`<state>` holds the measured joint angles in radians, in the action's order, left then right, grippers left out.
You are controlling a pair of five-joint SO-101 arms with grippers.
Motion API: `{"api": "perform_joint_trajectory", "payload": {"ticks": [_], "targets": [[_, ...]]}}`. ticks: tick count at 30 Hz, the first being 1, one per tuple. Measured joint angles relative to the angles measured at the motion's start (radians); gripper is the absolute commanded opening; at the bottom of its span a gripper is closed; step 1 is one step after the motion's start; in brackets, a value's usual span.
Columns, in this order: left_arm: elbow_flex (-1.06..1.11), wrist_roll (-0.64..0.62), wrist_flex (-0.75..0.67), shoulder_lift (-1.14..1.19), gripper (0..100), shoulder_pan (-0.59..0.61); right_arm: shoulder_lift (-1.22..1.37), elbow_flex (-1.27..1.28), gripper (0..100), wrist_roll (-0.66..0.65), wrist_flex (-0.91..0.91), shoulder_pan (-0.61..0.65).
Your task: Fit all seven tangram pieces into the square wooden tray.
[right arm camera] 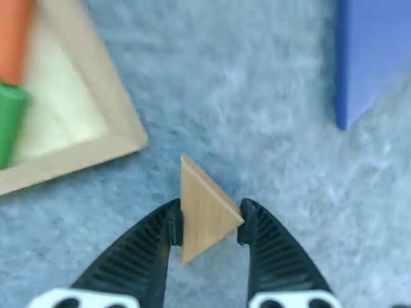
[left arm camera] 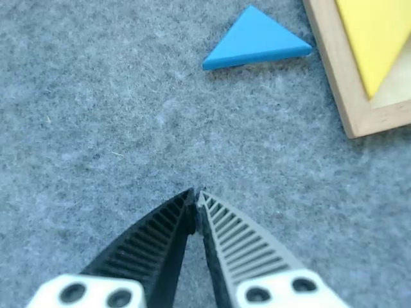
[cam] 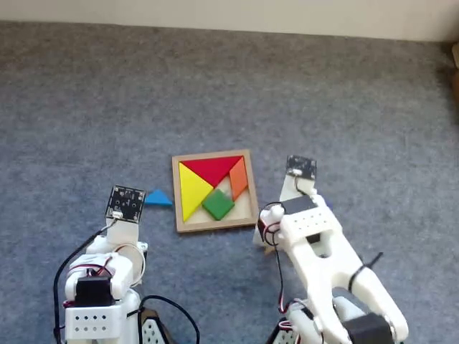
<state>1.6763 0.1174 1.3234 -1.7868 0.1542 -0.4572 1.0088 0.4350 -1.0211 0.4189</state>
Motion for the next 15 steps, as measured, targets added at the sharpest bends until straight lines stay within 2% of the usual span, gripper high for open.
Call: {"api": "perform_joint_trajectory", "payload": {"ticks": [6,15], "targets": [[0.0,0.0,0.0,0.0,4,0.0,-0.117,0.0,7.0,-0.117,0.003,-0.003],[0.0,0.0,0.0,0.0,4,0.0,-0.14,0.002,7.0,-0.471,0.054,0.002]]}}
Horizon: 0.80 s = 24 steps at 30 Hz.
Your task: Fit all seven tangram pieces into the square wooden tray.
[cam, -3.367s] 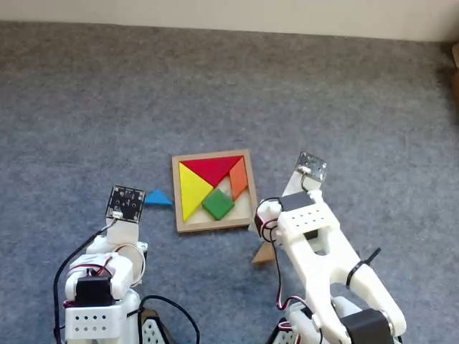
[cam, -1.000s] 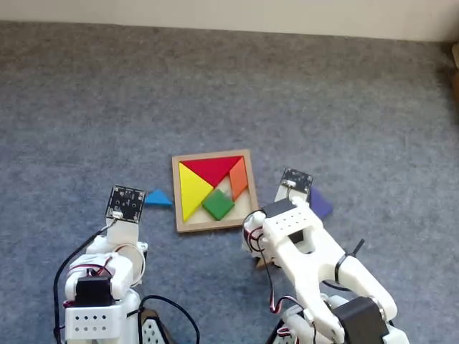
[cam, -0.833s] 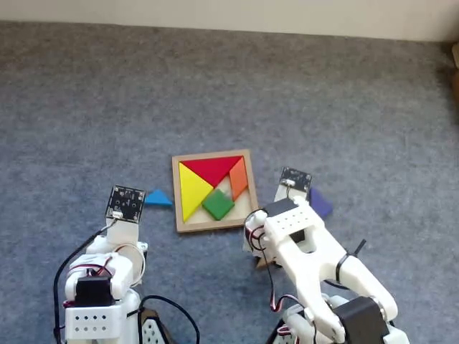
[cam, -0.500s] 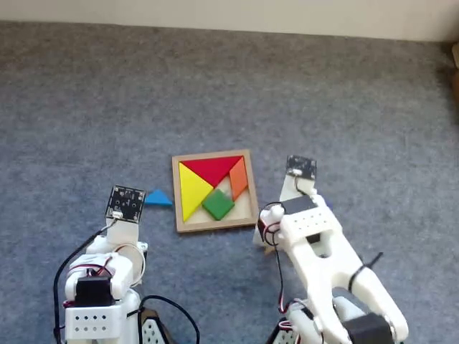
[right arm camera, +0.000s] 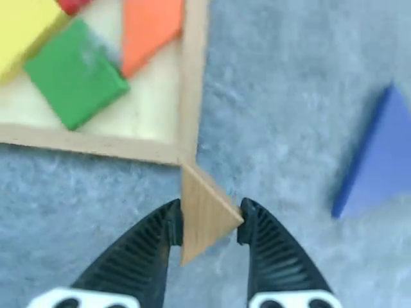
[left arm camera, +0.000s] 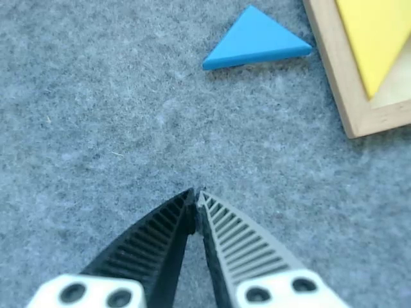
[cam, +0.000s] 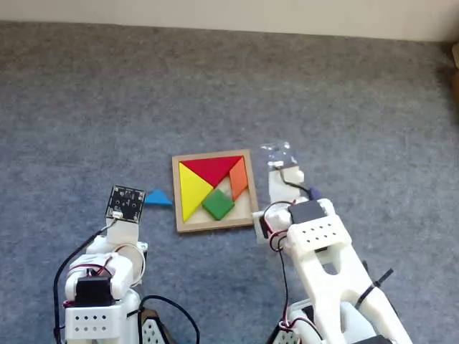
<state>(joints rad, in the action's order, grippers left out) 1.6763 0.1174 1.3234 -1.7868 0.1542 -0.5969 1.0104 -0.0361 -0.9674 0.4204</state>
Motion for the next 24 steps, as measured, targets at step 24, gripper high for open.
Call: {"api": "perform_joint_trajectory", "payload": {"ticks": [24], "targets": [[0.0,0.0,0.0,0.0,4,0.0,0.253,-0.035,7.0,-0.4,0.427,0.313]]}}
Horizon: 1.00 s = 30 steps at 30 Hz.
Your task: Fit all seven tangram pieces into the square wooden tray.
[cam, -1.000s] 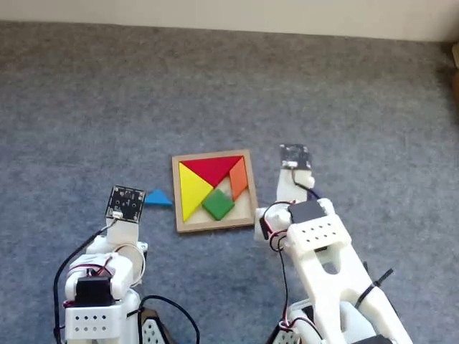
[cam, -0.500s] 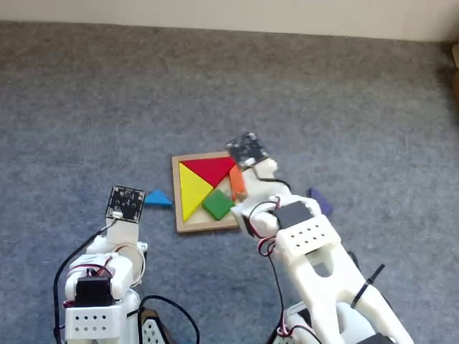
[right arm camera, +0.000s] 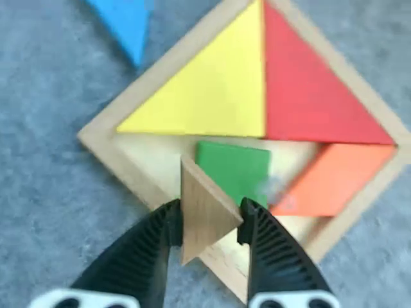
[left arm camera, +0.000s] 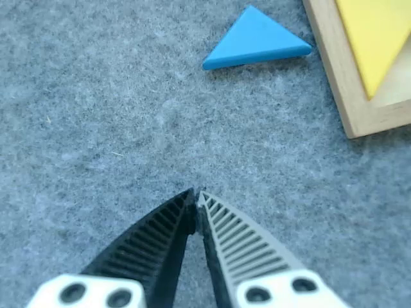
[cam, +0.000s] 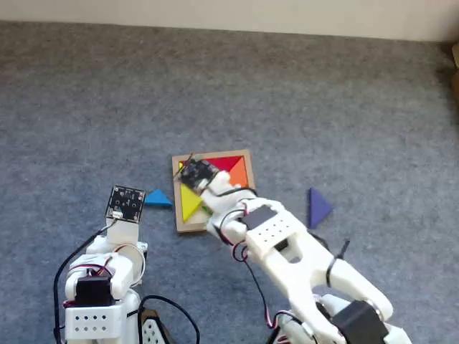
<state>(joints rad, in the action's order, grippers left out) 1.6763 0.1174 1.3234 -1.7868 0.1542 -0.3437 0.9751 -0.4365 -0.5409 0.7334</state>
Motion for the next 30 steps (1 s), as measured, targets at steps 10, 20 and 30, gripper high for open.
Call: {"api": "perform_joint_trajectory", "payload": {"ticks": [10,20,30], "targets": [[0.0,0.0,0.0,0.0,4,0.0,0.009,-0.101,7.4,-0.057,0.009,0.032],[0.0,0.0,0.0,0.0,4,0.0,0.009,-0.101,20.0,-0.057,0.009,0.038],[0.0,0.0,0.0,0.0,4,0.0,0.009,-0.101,23.4,-0.057,0.009,0.038]]}}
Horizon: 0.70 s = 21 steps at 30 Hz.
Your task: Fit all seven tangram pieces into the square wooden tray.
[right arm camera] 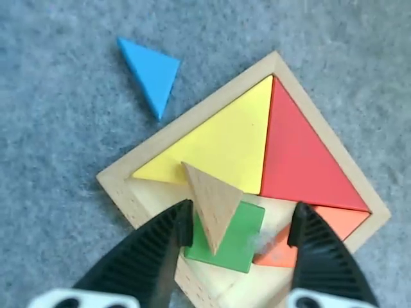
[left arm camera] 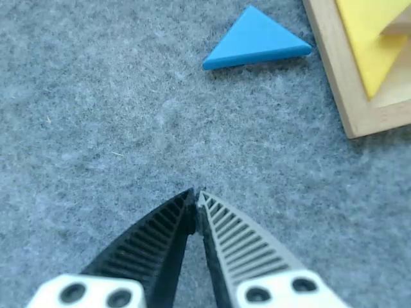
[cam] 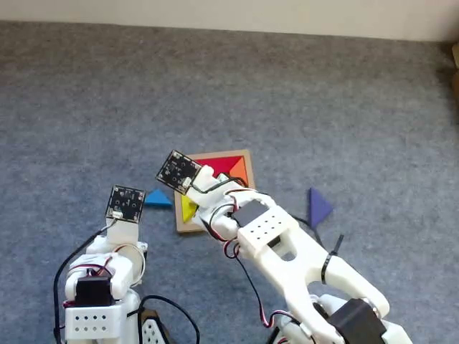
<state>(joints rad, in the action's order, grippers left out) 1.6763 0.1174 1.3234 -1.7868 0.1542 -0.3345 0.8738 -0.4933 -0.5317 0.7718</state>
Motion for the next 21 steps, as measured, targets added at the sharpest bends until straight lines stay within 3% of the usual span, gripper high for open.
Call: {"api": "perform_joint_trajectory", "payload": {"ticks": [3,8,15,21], "targets": [[0.0,0.0,0.0,0.0,4,0.0,0.0,0.0,20.8,0.0,0.0,0.0],[0.0,0.0,0.0,0.0,4,0.0,0.0,0.0,0.2,0.06,0.0,0.0],[0.0,0.0,0.0,0.0,4,0.0,0.009,-0.003,1.5,0.244,0.003,-0.034],[0.0,0.0,0.0,0.0,4,0.0,0.014,-0.005,1.5,0.321,0.138,-0.077]]}}
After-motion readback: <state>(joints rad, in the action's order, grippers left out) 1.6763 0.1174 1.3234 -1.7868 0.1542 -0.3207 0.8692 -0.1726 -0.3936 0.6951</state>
